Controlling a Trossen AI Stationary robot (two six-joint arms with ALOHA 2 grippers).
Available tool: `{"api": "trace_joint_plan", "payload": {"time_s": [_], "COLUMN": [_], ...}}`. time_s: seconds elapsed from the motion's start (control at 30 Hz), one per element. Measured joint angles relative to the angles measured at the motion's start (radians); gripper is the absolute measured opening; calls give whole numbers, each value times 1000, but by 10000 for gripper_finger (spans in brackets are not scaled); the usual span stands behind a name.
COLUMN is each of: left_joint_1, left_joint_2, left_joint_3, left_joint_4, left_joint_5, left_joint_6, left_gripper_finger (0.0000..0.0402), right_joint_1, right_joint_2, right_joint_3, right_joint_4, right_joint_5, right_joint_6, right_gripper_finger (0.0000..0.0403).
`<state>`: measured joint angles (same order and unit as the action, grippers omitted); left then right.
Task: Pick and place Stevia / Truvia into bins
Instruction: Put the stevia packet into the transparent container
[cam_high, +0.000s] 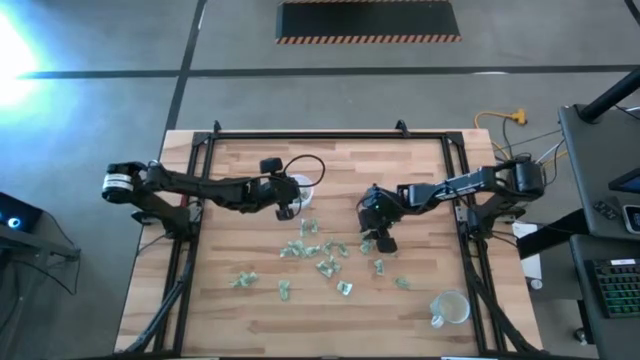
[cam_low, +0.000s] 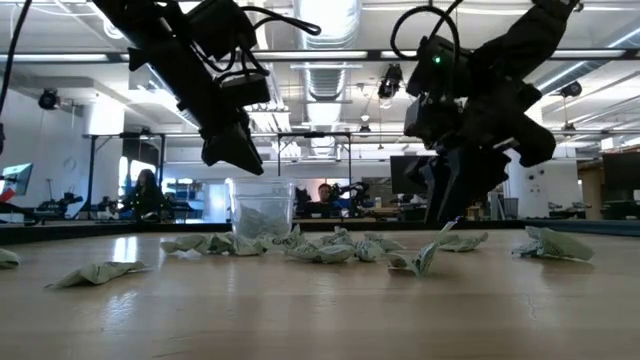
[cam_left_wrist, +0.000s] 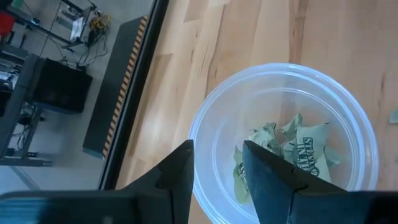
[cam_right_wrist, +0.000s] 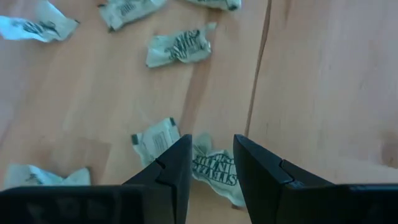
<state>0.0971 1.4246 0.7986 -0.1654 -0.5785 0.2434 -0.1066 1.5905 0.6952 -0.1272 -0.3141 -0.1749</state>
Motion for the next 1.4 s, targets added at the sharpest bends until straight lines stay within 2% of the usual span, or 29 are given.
{"api": "trace_joint_plan", "payload": {"time_s": [0.4,0.53,0.73,1.03,1.23,1.4], "left_joint_1": [0,0,0,0,-1,-8], "left_joint_2": [0,0,0,0,0,-13], "left_joint_3": [-3,-3,-5,-5,-5,-4], "left_joint_4": [0,0,0,0,-1,-21], "left_joint_5": [0,0,0,0,0,-8], "left_joint_6": [-2,-2,-5,-5,-5,-11], "left_gripper_finger": [122,122,122,122,122,122], "right_joint_1": [-1,0,0,0,0,-2], "right_joint_2": [70,67,67,65,45,41], "right_joint_3": [3,3,1,3,49,84], "right_joint_4": [11,16,37,121,163,332], "right_joint_5": [-1,6,7,18,165,249], "right_joint_6": [7,-23,-66,-127,-192,-274], "right_gripper_finger": [96,73,15,9,9,9]}}
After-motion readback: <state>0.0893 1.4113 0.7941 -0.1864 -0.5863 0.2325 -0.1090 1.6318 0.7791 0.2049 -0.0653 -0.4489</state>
